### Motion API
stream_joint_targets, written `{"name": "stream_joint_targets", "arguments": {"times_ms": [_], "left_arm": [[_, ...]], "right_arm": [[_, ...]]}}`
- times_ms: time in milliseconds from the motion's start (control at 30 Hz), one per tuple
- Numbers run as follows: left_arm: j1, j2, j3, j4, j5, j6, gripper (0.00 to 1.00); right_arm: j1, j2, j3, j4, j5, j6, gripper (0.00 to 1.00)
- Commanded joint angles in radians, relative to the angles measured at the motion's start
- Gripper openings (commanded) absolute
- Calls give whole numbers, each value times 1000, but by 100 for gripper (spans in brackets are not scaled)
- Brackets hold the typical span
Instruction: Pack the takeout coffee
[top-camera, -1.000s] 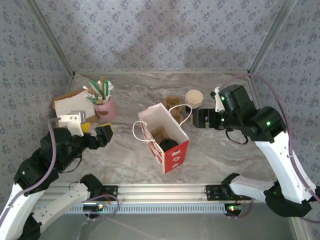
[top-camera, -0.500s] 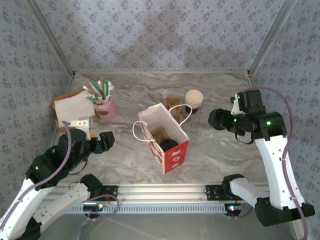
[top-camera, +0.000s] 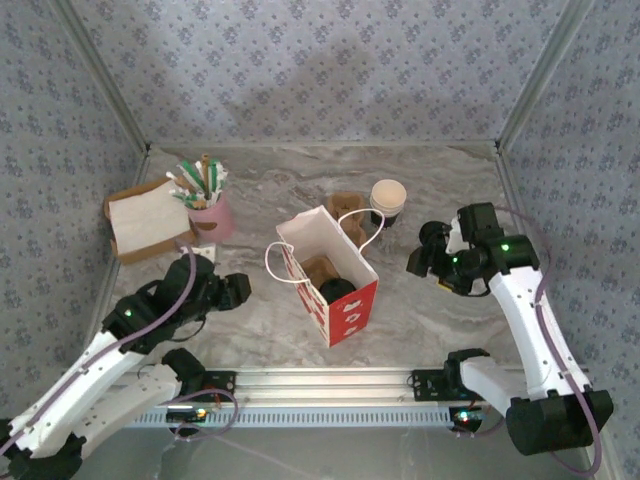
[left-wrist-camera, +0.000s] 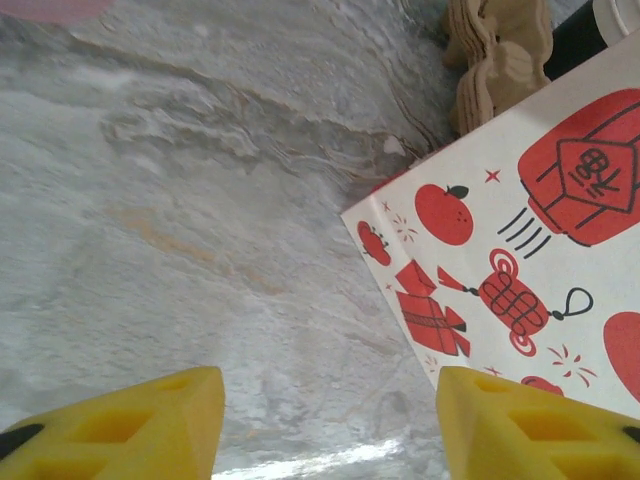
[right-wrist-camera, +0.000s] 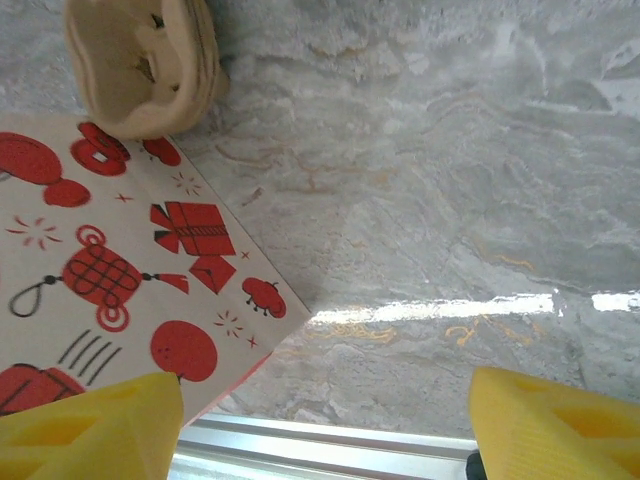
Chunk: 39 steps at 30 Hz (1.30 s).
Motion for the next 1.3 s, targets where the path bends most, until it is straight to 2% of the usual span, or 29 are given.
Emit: {"name": "stream_joint_targets", "arguments": {"times_ms": [0,333,800,1033,1267], "left_arm": [[-1,10,-36,114,72,-49,56],[-1,120,-132,306,190,-103,51],[-1,293,-158,549,260,-134,50],[7,394,-100,594,258,-92,49],[55,457,-59,628,283,-60,49]], "right_arm": [[10,-26,-54,38,-48,10,76],[131,6,-174,111,-61,52,73],[360,43,-296,238,-81,165,72],[401,71,-310,292,-79,208,72],[425,107,-312,334,-78,220,72]]}}
